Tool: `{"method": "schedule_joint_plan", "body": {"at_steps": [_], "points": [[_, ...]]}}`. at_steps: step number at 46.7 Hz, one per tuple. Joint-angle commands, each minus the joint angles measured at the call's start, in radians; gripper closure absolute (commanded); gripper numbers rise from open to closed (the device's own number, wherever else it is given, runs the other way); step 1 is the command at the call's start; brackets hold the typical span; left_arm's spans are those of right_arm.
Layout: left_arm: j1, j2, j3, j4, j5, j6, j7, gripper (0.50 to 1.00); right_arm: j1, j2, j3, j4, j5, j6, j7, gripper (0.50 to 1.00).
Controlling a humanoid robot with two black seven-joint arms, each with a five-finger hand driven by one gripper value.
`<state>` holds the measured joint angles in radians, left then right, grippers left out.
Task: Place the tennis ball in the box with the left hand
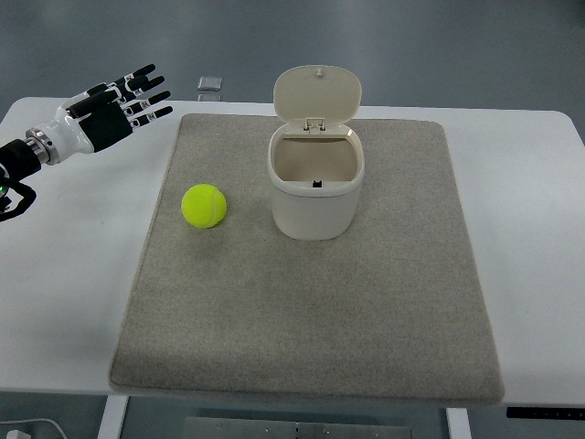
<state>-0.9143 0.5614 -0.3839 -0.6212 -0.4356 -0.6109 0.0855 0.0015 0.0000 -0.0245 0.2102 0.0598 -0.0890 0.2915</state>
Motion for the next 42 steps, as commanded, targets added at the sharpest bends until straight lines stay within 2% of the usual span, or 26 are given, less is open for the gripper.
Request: {"method": "schedule_joint_plan", "body": {"at_steps": [1, 30, 38, 42], "points": [[0.002, 0.0, 0.0, -0.002, 0.0, 0.0, 0.0, 0.508, 0.0, 0.0, 0.0, 0.0, 0.0, 0.0, 0.0, 0.562], [-0.023, 0.005, 0.008, 0.009, 0.012, 0.0, -0.004, 0.508, 0.0, 0.0, 0.0, 0.0, 0.0, 0.0, 0.0, 0.562], [-0.038, 0.011, -0.01, 0.006, 0.254, 0.0, -0.029, 0.508, 0.0, 0.0, 0.0, 0.0, 0.0, 0.0, 0.0, 0.56], [-0.061, 0.018, -0.024, 0.003, 0.408, 0.0, -0.085, 0.508, 0.0, 0.0, 0.0, 0.0, 0.0, 0.0, 0.0, 0.562]]}}
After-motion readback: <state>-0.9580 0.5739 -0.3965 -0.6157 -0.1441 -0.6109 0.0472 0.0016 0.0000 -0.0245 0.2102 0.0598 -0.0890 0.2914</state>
